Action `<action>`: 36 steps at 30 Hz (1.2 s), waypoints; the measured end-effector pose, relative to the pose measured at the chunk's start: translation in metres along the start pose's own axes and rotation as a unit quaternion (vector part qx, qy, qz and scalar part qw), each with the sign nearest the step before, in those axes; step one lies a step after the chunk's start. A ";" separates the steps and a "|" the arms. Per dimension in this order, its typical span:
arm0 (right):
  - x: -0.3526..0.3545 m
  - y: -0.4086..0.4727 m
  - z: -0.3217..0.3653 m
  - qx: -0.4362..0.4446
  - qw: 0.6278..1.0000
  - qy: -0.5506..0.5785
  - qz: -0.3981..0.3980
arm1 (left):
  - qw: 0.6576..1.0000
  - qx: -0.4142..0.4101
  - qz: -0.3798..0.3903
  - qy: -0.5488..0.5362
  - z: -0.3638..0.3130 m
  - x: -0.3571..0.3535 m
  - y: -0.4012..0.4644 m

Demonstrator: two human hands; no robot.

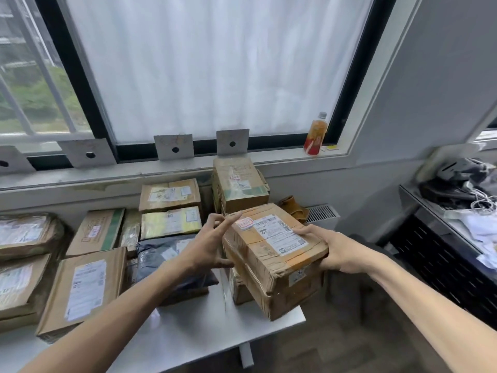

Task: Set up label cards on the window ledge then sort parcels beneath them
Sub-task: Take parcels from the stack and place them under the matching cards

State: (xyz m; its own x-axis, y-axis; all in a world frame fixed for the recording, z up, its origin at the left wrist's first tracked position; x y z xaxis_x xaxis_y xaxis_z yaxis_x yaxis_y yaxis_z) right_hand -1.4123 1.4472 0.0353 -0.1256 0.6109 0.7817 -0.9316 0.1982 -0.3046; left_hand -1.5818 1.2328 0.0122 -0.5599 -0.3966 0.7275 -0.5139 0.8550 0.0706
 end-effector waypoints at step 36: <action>-0.006 0.149 -0.064 -0.045 0.987 0.152 0.036 | 0.970 0.219 -0.105 -0.010 0.040 -0.072 0.019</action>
State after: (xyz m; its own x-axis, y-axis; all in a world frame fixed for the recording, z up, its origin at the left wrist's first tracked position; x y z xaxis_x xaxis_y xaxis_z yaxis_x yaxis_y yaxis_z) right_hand -1.5280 1.5222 -0.0501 -0.0698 0.8248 0.5611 -0.8879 0.2050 -0.4119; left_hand -1.5772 1.2645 -0.0660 -0.4224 -0.5568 0.7152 -0.8430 0.5313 -0.0843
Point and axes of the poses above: each hand's wrist, its own y-axis towards the middle knuckle, its own x-axis out of the back of the hand, z = x × y, the point moved 8 cm from there along y, towards the middle knuckle, and after that the axes turned 6 degrees about -y, right-handed, at the moved point
